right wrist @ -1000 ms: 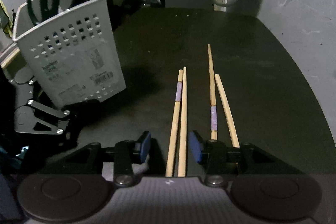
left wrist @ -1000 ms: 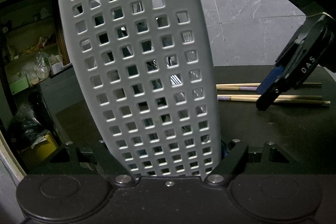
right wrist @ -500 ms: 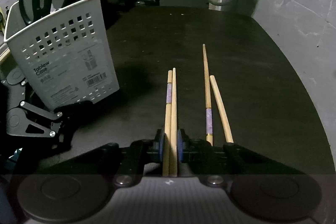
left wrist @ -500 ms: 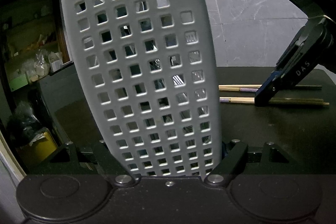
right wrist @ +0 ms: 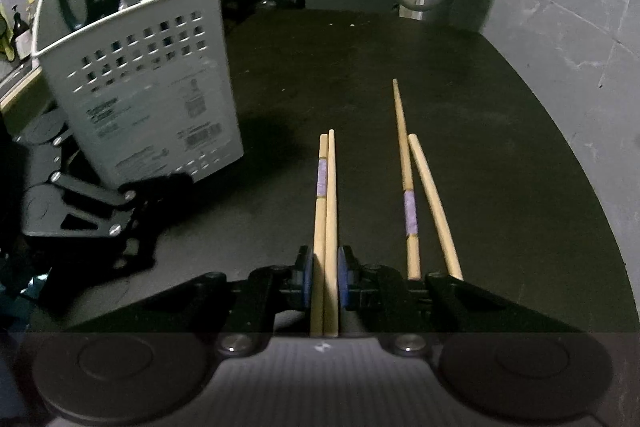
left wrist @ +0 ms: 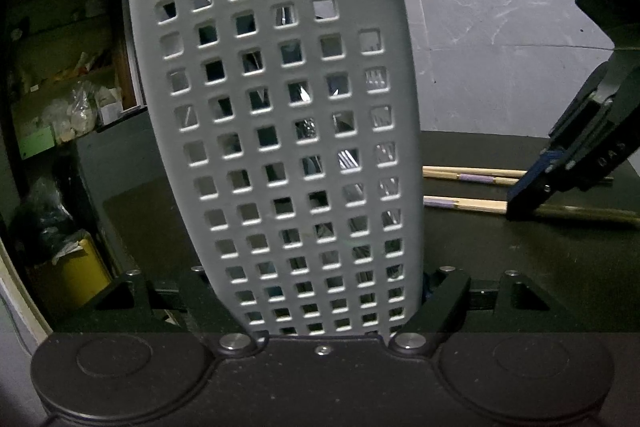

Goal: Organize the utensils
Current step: 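Grasp a pair of purple-banded chopsticks with the right gripper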

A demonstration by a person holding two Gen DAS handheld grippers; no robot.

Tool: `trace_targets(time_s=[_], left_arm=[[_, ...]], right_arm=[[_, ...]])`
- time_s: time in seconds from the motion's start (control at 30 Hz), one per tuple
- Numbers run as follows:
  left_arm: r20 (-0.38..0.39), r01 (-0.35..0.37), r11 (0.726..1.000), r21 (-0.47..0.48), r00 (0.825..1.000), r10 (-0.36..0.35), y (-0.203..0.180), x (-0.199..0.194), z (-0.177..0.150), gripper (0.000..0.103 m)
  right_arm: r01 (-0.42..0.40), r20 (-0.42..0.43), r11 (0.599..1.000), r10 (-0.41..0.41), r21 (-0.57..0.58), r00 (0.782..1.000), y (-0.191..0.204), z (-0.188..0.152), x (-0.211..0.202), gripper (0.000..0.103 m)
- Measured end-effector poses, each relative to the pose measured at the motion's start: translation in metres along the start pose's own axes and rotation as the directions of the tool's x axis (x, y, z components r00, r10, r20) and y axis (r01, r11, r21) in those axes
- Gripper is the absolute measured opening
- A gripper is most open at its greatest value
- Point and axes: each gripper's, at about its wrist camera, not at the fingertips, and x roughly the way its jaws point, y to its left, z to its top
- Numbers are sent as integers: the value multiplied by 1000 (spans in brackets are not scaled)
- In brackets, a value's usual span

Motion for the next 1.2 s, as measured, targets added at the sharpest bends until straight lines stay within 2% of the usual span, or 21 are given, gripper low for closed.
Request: trace_targets(time_s=[0.3,0.37,0.43,0.7,0.8,0.83,0.9,0.93,1.2], left_arm=[[4,2,1000,-5,1000,-2,1,0,-2,78],[4,2,1000,-5,1000,-2,2,0,-2,78],[4,2,1000,-5,1000,-2,2,0,-2,78],[3,1,1000,-1,1000,-1,2,1,-3,78],[1,0,1000,-5,1000,0,2,2,-3,78],[3,0,1000,-7,1000,0,3,2,-3,78],[5,0,1000,-9,1000,0,3,2,-4,78],[5,1,1000,-9,1000,-1,3,3,-4,78],[11,10,1000,-9,1000,-10,5,4,-6,78]], right_arm=[[3,-40,1000,-4,-29,999,4,4,-3,18],[1,-43,1000,-2,-27,999,3,6,-1,27],[-4,-50,1000,3,-25,999,2,10,1,30],[-31,-102,997,24,-65,995,4,33,17,30],[-54,-160,997,44,-56,986,1,42,21,29],[-63,-186,996,50,-64,981,1,47,23,27],[-90,-224,995,77,-52,971,-1,54,26,15],[-88,-242,995,75,-44,967,-2,58,29,14],[-28,-247,996,5,-90,969,15,59,26,12]])
